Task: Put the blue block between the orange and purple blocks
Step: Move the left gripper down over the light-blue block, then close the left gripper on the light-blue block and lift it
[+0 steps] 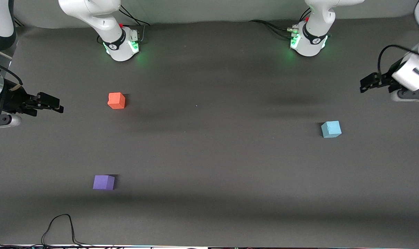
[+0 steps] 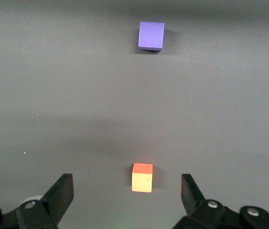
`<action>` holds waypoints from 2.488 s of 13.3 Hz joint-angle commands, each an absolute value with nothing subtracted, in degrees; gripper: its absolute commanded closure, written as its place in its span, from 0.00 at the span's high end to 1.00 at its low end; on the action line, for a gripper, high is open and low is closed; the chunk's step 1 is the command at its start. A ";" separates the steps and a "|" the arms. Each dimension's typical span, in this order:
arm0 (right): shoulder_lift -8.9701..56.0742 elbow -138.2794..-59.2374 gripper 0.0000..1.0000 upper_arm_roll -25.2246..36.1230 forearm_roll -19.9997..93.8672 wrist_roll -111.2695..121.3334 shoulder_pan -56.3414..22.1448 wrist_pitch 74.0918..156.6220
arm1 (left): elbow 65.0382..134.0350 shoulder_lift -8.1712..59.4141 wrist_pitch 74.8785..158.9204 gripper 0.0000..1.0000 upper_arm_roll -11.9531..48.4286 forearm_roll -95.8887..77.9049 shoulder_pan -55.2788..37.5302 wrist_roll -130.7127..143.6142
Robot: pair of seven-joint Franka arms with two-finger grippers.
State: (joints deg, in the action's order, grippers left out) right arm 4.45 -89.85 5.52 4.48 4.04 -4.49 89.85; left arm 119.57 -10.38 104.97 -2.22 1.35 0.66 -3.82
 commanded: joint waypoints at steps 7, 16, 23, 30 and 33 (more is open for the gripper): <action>5.10 -88.68 1.00 5.80 4.31 4.04 -4.57 86.75 | 132.79 4.81 136.02 1.00 -2.11 2.11 0.97 -4.66; 5.54 -88.68 1.00 5.80 4.39 3.96 -4.57 86.66 | 133.33 17.57 147.91 1.00 -2.11 2.11 1.14 -4.66; 5.45 -88.59 1.00 5.80 4.39 3.87 -4.57 86.66 | 133.33 18.02 146.60 0.44 -2.11 2.02 1.23 -3.60; 5.36 -88.51 1.00 5.80 4.39 3.87 -4.57 86.40 | 126.50 10.66 134.16 0.43 -2.11 1.93 1.14 -3.43; 5.36 -88.42 1.00 5.89 4.39 3.87 -4.57 86.40 | 115.09 8.96 119.05 0.43 -1.24 2.02 -0.34 -1.16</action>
